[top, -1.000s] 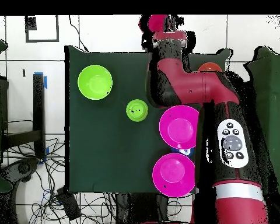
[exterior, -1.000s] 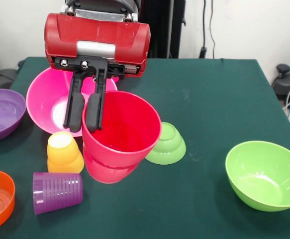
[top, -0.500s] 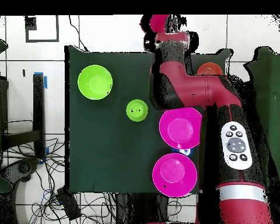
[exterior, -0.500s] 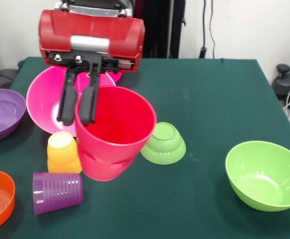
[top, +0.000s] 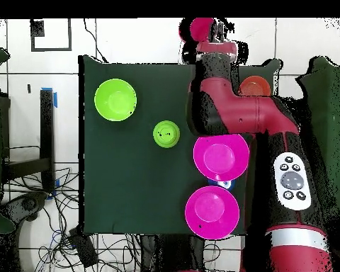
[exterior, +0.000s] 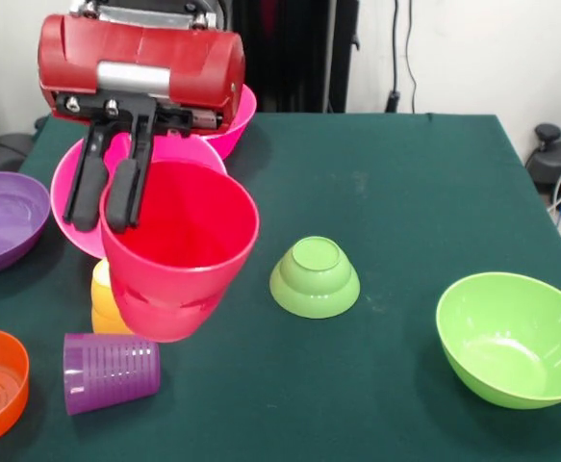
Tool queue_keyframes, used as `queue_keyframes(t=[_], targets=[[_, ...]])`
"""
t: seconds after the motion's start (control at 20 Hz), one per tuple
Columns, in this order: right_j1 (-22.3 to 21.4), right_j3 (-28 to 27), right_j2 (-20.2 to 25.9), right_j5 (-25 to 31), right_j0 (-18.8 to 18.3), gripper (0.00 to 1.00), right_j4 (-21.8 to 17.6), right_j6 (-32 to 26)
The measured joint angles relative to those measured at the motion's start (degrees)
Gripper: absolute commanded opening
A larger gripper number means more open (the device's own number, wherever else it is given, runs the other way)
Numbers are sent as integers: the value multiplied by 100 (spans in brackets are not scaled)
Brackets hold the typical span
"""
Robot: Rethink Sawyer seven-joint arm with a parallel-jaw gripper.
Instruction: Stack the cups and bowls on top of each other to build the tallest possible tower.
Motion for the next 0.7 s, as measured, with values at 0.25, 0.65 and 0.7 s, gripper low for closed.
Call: queue_keyframes(t=[0.25,0.65,0.7], targets=[[5,7,-231,-702,183,0,115,0],[-24,33,-375,-941,286,0,107,0],[-51,67,-377,-941,285,0,105,0]])
